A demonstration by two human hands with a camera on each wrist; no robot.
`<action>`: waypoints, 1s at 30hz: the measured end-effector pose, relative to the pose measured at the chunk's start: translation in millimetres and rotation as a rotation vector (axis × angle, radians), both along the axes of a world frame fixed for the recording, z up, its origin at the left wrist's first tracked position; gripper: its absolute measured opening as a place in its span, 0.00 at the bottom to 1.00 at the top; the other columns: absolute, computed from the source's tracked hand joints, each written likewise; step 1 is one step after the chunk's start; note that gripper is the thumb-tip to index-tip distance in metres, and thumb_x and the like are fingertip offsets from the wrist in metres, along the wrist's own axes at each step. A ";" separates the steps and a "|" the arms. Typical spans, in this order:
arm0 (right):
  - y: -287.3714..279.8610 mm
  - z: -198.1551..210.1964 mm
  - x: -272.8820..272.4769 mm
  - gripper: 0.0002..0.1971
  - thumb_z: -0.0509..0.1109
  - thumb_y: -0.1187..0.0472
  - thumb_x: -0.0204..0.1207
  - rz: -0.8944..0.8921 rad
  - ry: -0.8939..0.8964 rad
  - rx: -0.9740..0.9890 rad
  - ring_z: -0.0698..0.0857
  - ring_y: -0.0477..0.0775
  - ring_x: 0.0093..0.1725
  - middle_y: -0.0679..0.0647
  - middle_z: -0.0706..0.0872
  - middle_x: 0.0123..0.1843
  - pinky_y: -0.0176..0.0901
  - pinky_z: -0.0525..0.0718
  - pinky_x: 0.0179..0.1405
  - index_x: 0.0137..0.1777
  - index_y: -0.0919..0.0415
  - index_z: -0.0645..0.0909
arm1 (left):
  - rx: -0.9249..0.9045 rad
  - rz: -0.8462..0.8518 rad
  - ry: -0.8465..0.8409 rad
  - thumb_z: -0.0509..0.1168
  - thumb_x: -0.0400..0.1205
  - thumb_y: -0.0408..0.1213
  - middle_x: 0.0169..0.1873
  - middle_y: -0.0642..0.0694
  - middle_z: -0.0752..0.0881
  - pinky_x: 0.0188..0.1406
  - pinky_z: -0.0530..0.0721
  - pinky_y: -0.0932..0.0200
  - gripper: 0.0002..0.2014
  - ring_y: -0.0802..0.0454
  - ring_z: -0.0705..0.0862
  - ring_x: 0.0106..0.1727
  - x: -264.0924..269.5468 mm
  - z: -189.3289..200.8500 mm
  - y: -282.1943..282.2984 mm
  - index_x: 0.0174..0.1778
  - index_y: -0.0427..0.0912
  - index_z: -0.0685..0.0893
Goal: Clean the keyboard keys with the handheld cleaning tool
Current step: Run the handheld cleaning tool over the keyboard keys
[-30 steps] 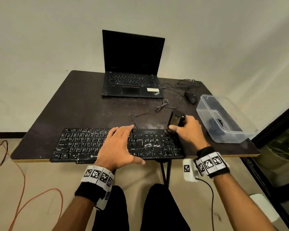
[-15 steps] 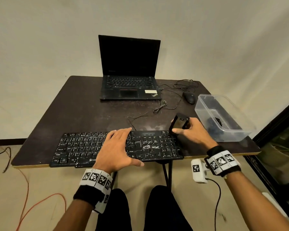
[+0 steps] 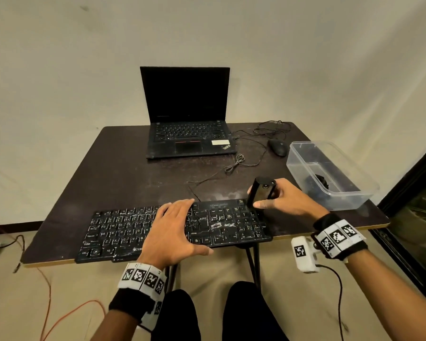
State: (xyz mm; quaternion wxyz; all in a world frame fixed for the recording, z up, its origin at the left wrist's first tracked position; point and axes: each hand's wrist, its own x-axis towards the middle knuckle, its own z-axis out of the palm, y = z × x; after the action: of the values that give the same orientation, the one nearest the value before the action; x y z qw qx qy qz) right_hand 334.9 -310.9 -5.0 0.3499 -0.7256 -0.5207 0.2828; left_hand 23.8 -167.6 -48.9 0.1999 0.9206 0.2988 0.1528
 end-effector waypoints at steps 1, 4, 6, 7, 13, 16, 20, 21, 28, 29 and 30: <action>-0.1 1.7 0.6 0.16 0.83 0.67 0.78 0.037 -0.002 -0.019 0.93 0.41 0.55 0.45 0.97 0.52 0.31 0.86 0.59 0.64 0.56 0.91 | -0.004 -0.003 0.001 0.77 0.59 0.79 0.84 0.57 0.70 0.88 0.46 0.59 0.66 0.56 0.60 0.83 0.3 0.1 -0.5 0.90 0.52 0.62; 7.4 2.5 6.0 0.16 0.86 0.58 0.75 0.000 -0.055 0.025 0.94 0.45 0.58 0.45 0.97 0.54 0.49 0.88 0.67 0.62 0.49 0.92 | 0.009 -0.007 0.006 0.72 0.56 0.83 0.85 0.56 0.70 0.88 0.46 0.59 0.68 0.56 0.61 0.83 -0.5 0.7 0.9 0.90 0.51 0.63; 8.0 2.6 5.9 0.17 0.86 0.57 0.75 0.018 -0.057 0.016 0.93 0.45 0.58 0.45 0.96 0.55 0.49 0.88 0.67 0.63 0.49 0.92 | 0.012 -0.009 0.007 0.74 0.56 0.82 0.84 0.56 0.71 0.87 0.46 0.60 0.67 0.56 0.62 0.83 0.4 0.9 0.1 0.89 0.50 0.64; 6.9 3.1 5.4 0.17 0.85 0.61 0.77 0.067 -0.038 -0.001 0.93 0.44 0.57 0.45 0.97 0.55 0.42 0.87 0.64 0.65 0.52 0.91 | 0.013 -0.008 0.002 0.77 0.57 0.80 0.84 0.56 0.71 0.87 0.45 0.61 0.67 0.56 0.62 0.82 0.8 -0.1 -0.3 0.89 0.50 0.65; 5.2 6.2 11.0 0.17 0.85 0.63 0.77 0.104 -0.057 0.012 0.93 0.46 0.58 0.44 0.97 0.55 0.46 0.87 0.65 0.63 0.48 0.92 | 0.049 -0.011 0.025 0.73 0.56 0.84 0.84 0.56 0.72 0.92 0.50 0.52 0.67 0.56 0.67 0.84 1.4 -6.2 4.7 0.88 0.50 0.65; 2.2 10.6 9.7 0.16 0.83 0.67 0.78 0.183 -0.034 -0.032 0.94 0.45 0.57 0.46 0.97 0.55 0.36 0.87 0.62 0.64 0.53 0.91 | 0.053 -0.019 0.027 0.71 0.57 0.85 0.83 0.57 0.72 0.92 0.51 0.51 0.66 0.57 0.68 0.84 1.6 -7.3 5.0 0.88 0.51 0.65; 1.0 9.8 18.0 0.16 0.85 0.62 0.76 0.124 -0.076 -0.021 0.94 0.53 0.56 0.45 0.97 0.52 0.55 0.88 0.66 0.61 0.46 0.92 | 0.057 -0.013 0.025 0.72 0.57 0.84 0.83 0.57 0.72 0.92 0.50 0.53 0.66 0.56 0.68 0.84 2.2 -8.2 6.2 0.88 0.50 0.65; -0.2 9.1 17.0 0.16 0.85 0.62 0.76 0.122 -0.080 -0.020 0.94 0.53 0.56 0.45 0.97 0.52 0.54 0.89 0.65 0.61 0.45 0.92 | 0.058 -0.012 0.027 0.73 0.57 0.84 0.83 0.57 0.72 0.92 0.50 0.53 0.66 0.56 0.68 0.83 1.8 -8.2 5.9 0.88 0.50 0.65; -7.1 6.8 19.8 0.17 0.85 0.62 0.77 0.088 -0.066 -0.002 0.93 0.50 0.57 0.45 0.97 0.54 0.58 0.88 0.69 0.62 0.45 0.92 | 0.058 -0.005 0.035 0.72 0.57 0.84 0.84 0.57 0.71 0.92 0.50 0.52 0.67 0.55 0.67 0.85 2.6 -10.6 7.3 0.89 0.51 0.64; -6.9 7.7 16.1 0.16 0.85 0.63 0.77 0.105 -0.060 -0.006 0.94 0.49 0.56 0.45 0.97 0.54 0.54 0.88 0.67 0.62 0.46 0.92 | 0.060 -0.006 0.032 0.72 0.57 0.84 0.84 0.57 0.71 0.92 0.50 0.52 0.67 0.55 0.67 0.85 2.1 -10.5 7.6 0.89 0.51 0.64; -7.5 8.5 13.3 0.16 0.84 0.65 0.78 0.140 -0.042 -0.021 0.94 0.48 0.56 0.46 0.97 0.54 0.49 0.89 0.65 0.63 0.48 0.91 | 0.061 -0.007 0.028 0.72 0.57 0.84 0.84 0.57 0.72 0.92 0.50 0.53 0.67 0.55 0.67 0.85 2.0 -10.9 7.7 0.89 0.51 0.64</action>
State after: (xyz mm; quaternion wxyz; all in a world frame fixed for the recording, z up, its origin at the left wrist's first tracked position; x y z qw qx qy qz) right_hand 348.2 -318.5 3.5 0.3106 -0.6966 -0.5745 0.2970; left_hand 25.9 -159.9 -59.8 0.1679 0.9294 0.2934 0.1484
